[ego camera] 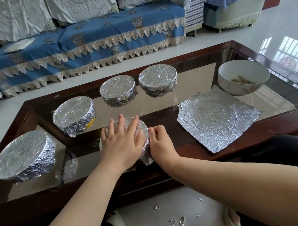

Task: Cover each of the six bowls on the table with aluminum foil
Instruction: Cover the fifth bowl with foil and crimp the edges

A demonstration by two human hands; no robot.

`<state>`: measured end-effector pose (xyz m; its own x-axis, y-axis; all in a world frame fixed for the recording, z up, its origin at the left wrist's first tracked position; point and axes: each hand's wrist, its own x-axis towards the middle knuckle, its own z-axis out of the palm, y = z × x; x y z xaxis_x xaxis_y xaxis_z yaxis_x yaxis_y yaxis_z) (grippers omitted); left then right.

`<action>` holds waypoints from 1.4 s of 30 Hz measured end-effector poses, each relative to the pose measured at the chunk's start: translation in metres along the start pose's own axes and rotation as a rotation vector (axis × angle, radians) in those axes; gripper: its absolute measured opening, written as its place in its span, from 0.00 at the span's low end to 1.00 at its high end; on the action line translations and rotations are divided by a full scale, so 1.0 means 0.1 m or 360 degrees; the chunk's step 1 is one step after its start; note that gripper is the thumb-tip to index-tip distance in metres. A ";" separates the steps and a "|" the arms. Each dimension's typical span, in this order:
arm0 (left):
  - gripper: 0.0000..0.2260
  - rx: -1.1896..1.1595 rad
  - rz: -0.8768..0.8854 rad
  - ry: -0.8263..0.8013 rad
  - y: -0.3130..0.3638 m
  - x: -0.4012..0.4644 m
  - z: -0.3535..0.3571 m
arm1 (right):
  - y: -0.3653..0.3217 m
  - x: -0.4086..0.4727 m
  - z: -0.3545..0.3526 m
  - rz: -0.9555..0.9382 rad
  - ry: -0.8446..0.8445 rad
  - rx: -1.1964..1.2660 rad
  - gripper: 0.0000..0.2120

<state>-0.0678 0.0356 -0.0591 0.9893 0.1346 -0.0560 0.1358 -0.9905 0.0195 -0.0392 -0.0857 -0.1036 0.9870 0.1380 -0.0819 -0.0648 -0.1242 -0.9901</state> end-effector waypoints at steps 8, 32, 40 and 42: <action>0.25 -0.0025 -0.0021 0.0033 0.00 0.01 0.02 | -0.06 0.09 0.00 0.0171 0.0036 -0.0006 0.07; 0.25 -0.0109 -0.0184 0.0040 0.11 0.02 -0.01 | -0.14 0.19 0.02 0.0312 0.0227 0.0252 0.09; 0.25 -0.0216 -0.0372 -0.0005 0.21 0.08 -0.04 | -0.04 -0.07 0.04 -0.0026 -0.0076 -0.0013 0.14; 0.24 -0.0226 -0.0366 -0.0067 0.20 0.10 -0.06 | 0.04 -0.08 0.07 -0.0202 -0.0033 -0.0104 0.13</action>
<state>-0.0547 0.0171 -0.0530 0.9290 0.3513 -0.1163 0.3656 -0.9200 0.1413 -0.0486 -0.0810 -0.1078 0.9835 0.1765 0.0406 0.0708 -0.1683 -0.9832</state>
